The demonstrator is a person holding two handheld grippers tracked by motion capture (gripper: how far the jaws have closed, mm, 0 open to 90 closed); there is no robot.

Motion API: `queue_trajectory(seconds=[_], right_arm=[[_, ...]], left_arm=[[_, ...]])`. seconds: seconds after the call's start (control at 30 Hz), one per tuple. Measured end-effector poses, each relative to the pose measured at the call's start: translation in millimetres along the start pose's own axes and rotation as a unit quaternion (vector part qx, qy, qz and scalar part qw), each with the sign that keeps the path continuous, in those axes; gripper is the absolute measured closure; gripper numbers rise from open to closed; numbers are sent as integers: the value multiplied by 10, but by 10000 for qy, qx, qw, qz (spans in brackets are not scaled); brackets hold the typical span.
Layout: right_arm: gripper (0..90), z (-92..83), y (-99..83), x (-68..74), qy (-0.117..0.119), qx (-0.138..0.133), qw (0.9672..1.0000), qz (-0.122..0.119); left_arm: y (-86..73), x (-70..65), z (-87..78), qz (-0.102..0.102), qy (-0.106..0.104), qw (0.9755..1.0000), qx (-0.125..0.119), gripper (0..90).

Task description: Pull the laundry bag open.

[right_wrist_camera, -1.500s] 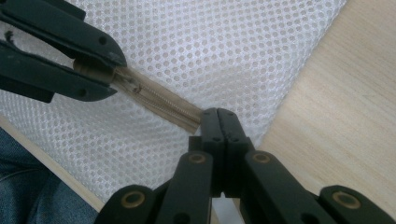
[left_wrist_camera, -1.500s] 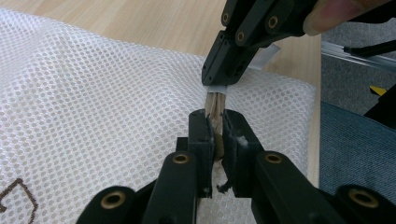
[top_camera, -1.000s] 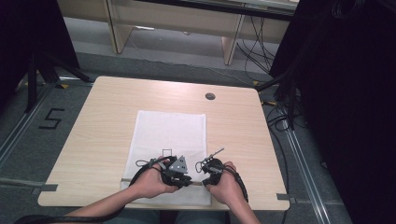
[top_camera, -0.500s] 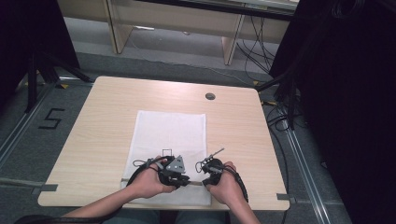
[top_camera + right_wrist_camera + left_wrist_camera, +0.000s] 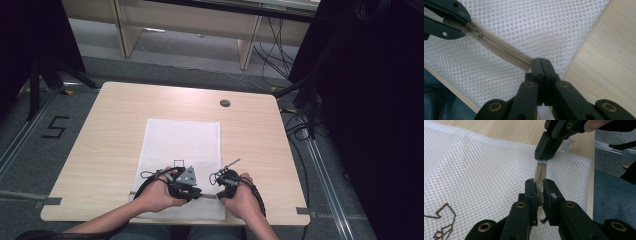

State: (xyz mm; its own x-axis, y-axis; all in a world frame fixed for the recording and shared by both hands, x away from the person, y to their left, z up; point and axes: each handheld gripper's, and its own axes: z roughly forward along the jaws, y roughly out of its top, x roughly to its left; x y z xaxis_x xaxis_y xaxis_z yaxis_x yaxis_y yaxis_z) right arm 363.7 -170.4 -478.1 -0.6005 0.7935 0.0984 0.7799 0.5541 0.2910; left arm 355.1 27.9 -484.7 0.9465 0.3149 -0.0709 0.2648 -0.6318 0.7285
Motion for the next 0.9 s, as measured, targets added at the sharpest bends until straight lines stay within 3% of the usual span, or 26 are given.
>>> queue_trajectory(seconds=[0.33, 0.37, 0.7, 0.9], right_arm=[[900, 0, -1, -15, 48, -3, 10000, -45], [900, -4, -2, -2, 41, 23, 10000, 46], [900, 3, -1, -16, 32, -24, 10000, -79], [900, 1, -1, -5, 7, -6, 10000, -26]], left_arm=[[-9, 7, -20, 47, 14, 10000, 0, 817], [-11, 9, -23, 13, -2, 10000, -13, 817], [-27, 22, -32, 95, -18, 9999, -26, 816], [-33, 4, -25, -28, -29, 10000, -78, 817]])
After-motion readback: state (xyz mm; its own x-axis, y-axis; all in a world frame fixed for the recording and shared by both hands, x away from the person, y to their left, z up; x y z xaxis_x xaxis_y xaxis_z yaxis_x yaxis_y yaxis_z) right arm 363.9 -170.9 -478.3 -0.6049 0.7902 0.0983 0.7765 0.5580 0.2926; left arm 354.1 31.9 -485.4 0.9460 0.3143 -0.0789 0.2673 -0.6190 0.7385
